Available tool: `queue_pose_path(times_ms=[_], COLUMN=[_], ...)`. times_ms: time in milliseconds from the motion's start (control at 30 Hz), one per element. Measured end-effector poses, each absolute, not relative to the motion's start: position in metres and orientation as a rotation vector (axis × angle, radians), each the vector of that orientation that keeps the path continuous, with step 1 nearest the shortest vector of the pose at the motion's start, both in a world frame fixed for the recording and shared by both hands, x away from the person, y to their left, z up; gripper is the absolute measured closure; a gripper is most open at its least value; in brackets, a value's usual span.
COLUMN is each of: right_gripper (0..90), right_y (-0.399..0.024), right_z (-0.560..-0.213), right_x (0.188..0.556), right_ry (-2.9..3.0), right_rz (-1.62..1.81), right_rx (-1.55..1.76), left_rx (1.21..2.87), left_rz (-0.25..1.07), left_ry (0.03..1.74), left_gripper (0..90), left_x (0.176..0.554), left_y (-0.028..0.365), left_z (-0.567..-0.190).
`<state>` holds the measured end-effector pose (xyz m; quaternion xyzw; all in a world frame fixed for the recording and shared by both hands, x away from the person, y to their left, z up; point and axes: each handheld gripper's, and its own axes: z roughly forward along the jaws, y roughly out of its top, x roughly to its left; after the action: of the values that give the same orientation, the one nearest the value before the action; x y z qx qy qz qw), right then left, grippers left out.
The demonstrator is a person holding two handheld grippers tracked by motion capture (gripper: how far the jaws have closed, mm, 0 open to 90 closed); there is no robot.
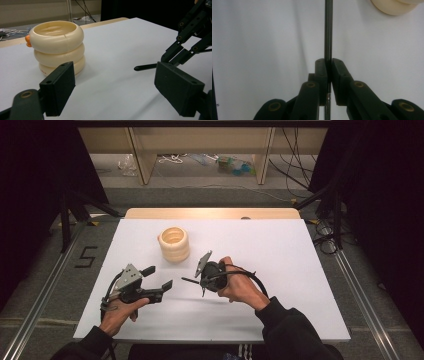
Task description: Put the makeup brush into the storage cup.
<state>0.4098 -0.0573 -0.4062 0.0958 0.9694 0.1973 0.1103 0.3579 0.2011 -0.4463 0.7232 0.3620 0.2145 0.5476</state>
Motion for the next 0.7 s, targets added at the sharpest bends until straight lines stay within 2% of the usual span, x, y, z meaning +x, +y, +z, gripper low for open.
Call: queue_pose_path(times_ms=[367,533,700], right_gripper=[83.5,83.5,83.5], right_y=[-0.053,-0.049,-0.046], right_z=[-0.407,-0.408,-0.41], right_x=[0.403,0.399,0.396], right_ry=[2.845,2.843,2.855], right_rz=[0.546,0.525,0.507], right_rx=[0.17,0.12,0.102], left_rx=[1.773,1.876,1.906], left_rz=[0.436,0.399,0.349], left_ry=[0.82,0.748,0.741], left_gripper=[20.0,20.3,21.2], left_x=[0.355,0.352,0.351], left_y=[0.194,0.186,0.182], left_z=[-0.448,-0.449,-0.451])
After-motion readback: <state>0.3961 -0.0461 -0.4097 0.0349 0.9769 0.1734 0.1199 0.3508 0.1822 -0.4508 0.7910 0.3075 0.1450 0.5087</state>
